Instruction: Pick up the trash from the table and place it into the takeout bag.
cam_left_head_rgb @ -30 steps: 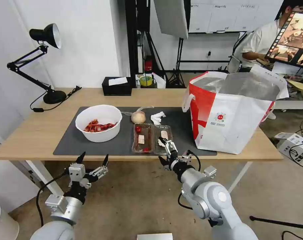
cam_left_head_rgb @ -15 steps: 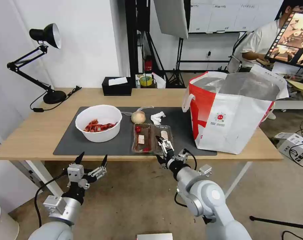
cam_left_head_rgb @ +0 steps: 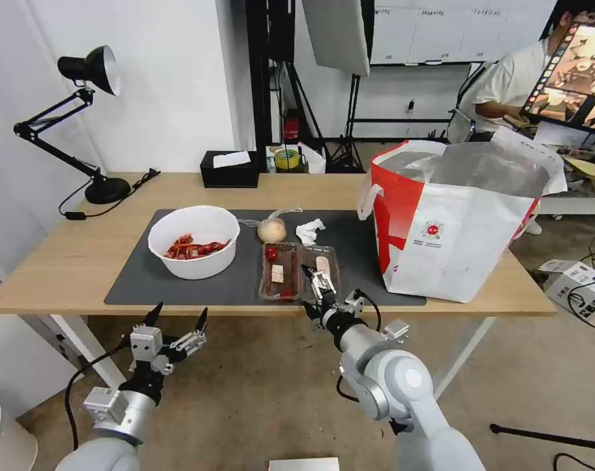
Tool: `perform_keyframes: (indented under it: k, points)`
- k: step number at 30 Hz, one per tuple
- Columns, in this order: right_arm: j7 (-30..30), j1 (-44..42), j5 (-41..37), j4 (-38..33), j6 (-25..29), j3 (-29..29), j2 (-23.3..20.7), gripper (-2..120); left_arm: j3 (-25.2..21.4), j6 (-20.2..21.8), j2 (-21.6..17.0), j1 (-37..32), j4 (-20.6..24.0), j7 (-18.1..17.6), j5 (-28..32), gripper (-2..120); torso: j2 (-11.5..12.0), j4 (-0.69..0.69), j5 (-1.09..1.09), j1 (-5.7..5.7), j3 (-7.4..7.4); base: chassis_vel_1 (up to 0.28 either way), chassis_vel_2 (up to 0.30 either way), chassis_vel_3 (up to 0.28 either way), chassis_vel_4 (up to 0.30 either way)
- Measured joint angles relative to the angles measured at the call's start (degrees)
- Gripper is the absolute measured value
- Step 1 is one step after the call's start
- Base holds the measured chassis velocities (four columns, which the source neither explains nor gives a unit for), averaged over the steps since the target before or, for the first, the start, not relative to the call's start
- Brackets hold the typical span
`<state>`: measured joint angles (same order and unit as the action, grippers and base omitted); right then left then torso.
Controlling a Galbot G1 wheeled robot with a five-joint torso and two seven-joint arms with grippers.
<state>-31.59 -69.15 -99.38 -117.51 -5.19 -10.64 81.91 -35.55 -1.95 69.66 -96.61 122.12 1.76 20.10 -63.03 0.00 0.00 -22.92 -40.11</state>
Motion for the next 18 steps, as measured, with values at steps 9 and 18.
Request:
perform_keyframes:
  k: [9, 18]
  points:
    - [-0.2, -0.1, 0.3, 0.2, 0.1, -0.3, 0.0, 100, 0.2, -0.2, -0.1, -0.2, -0.1, 0.0, 0.0, 100, 0.0, 0.0, 0.0, 0.0, 0.0, 0.0, 0.0, 0.0, 0.0]
    - [-0.2, -1.5, 0.9, -1.2, 0.1, -0.4, 0.1, 100, 0.0, -0.4, -0.5, -0.7, -0.1, 0.0, 0.1, 100, 0.0, 0.0, 0.0, 0.0, 0.0, 0.0, 0.0, 0.0, 0.0]
